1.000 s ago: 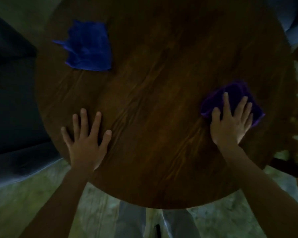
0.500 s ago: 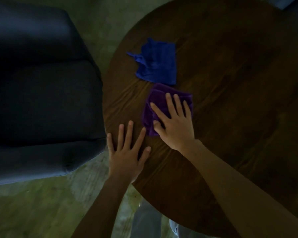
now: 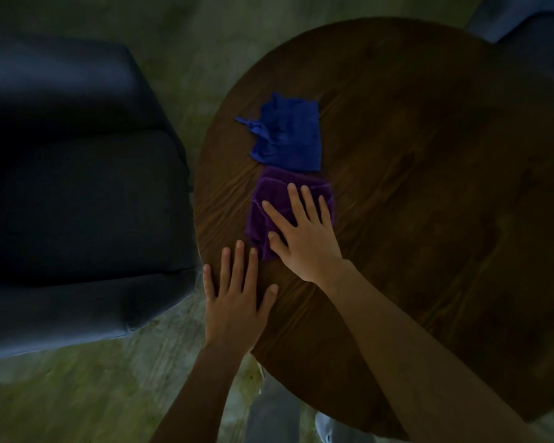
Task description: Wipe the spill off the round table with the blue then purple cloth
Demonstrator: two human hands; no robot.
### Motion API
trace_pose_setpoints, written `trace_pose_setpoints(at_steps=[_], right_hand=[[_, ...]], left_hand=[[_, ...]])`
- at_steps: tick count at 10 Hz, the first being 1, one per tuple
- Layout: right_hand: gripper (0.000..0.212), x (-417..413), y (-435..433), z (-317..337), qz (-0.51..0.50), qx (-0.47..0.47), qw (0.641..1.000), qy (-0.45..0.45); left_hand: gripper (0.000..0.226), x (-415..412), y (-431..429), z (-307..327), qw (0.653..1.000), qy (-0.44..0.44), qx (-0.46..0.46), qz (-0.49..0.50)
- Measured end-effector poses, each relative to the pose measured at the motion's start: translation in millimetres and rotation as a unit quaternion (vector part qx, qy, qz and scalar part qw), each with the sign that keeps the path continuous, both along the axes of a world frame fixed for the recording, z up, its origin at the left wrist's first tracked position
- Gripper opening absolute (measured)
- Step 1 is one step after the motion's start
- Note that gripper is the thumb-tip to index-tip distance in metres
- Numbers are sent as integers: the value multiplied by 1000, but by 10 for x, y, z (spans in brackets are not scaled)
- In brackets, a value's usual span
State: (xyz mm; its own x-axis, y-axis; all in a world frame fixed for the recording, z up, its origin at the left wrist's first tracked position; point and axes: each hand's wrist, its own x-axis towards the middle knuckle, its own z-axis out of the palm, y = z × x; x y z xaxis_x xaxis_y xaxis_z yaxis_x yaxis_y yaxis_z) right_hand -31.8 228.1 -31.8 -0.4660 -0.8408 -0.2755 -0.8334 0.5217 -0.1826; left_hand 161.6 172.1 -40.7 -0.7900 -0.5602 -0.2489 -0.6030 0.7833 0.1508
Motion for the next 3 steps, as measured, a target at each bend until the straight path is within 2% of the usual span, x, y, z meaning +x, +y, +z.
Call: trace_pose_setpoints(at_steps=[2, 3], right_hand=[[81, 272, 398, 198, -52, 7, 997, -59], [79, 515, 883, 309, -83, 40, 991, -99]], left_hand=[[75, 198, 200, 224, 997, -48, 64, 10], [77, 377, 395, 368, 992, -86, 94, 10]])
